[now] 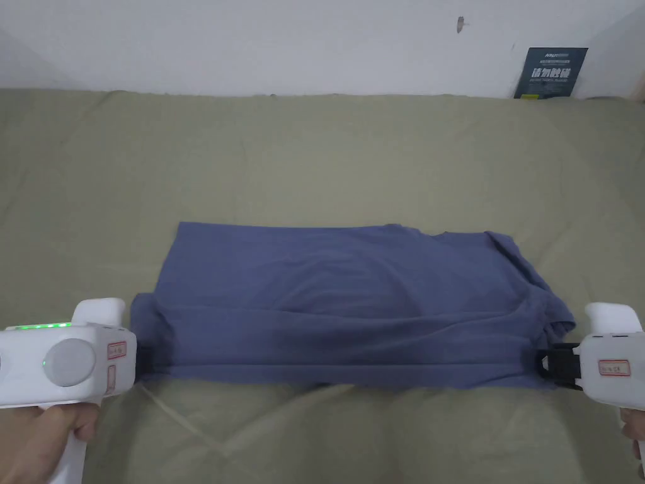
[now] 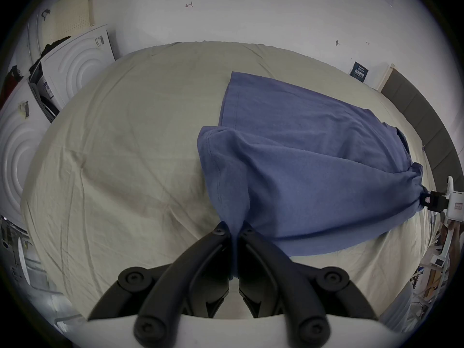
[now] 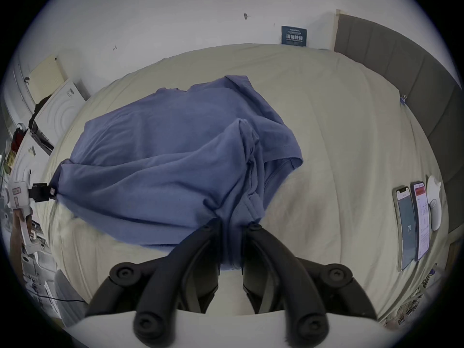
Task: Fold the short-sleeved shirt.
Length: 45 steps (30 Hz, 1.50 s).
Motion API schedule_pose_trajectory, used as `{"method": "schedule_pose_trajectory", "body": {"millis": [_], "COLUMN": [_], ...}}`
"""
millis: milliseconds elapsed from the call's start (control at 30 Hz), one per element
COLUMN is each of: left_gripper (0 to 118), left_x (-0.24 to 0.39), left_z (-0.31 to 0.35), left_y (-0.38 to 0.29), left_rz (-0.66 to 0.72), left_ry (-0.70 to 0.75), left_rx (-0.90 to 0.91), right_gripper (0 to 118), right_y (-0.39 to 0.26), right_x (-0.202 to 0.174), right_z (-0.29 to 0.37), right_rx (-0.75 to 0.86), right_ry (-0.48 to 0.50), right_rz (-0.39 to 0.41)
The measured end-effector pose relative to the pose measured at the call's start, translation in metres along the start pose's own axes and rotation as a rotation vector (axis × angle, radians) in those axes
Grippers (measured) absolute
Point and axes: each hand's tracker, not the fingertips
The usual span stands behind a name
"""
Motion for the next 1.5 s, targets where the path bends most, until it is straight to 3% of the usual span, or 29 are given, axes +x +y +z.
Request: {"method": "schedule_pose_trajectory", "body": {"millis": [233, 667, 900, 933, 967, 1000, 1033, 1067, 1100, 1200, 1300, 1333, 1367, 1400, 1433, 1500], "left_gripper": [0, 0, 2, 13, 13, 19, 41, 98, 118, 115, 112, 107, 87, 51, 4, 0], "left_x": [-0.002, -0.019, -0.021, -0.021, -0.023, -0.024, -0.025, -0.027, -0.032, -0.038, -0.034, -0.031, -0.028, -0.024, -0.020, -0.013], "left_z": [0.024, 0.081, 0.080, 0.078, 0.077, 0.076, 0.075, 0.074, 0.075, 0.099, 0.115, 0.119, 0.120, 0.120, 0.118, 0.106], "left_y": [-0.016, -0.117, -0.127, -0.126, -0.127, -0.127, -0.128, -0.129, -0.130, -0.122, -0.102, -0.092, -0.085, -0.076, -0.067, -0.048], "left_rz": [0.005, 0.037, 0.055, 0.059, 0.073, 0.092, 0.094, 0.097, 0.099, 0.094, 0.068, 0.048, 0.042, 0.024, 0.017, 0.053], "left_ry": [0.002, -0.016, -0.016, -0.016, -0.022, -0.039, -0.027, -0.018, -0.025, -0.012, -0.011, -0.012, -0.019, -0.022, -0.017, 0.008], "left_rx": [0.002, -0.039, -0.049, -0.049, -0.046, -0.049, -0.055, -0.055, -0.063, 0.002, 0.080, 0.107, 0.126, 0.139, 0.154, 0.207], "right_gripper": [17, 17, 21, 40, 40, 50, 73, 112, 118, 118, 118, 113, 83, 38, 0, 0], "right_y": [-0.020, -0.117, -0.128, -0.128, -0.128, -0.128, -0.128, -0.130, -0.133, -0.124, -0.103, -0.093, -0.087, -0.081, -0.071, -0.057], "right_x": [0.005, 0.006, 0.006, 0.006, 0.006, 0.007, 0.007, 0.008, 0.008, 0.010, 0.012, 0.011, 0.010, 0.007, 0.003, -0.002], "right_z": [0.031, 0.080, 0.080, 0.077, 0.076, 0.075, 0.074, 0.075, 0.081, 0.106, 0.118, 0.118, 0.119, 0.122, 0.120, 0.115], "right_rx": [0.030, -0.020, -0.040, -0.046, -0.053, -0.067, -0.105, -0.116, -0.109, -0.003, 0.058, 0.052, 0.098, 0.153, 0.166, 0.229], "right_ry": [0.015, 0.044, 0.050, 0.049, 0.049, 0.047, 0.020, 0.021, 0.000, 0.014, 0.050, 0.056, 0.057, 0.042, 0.002, -0.079], "right_rz": [-0.007, -0.018, -0.037, -0.039, -0.044, -0.051, -0.039, -0.021, -0.011, -0.010, -0.078, -0.097, -0.123, -0.129, -0.107, -0.072]}}
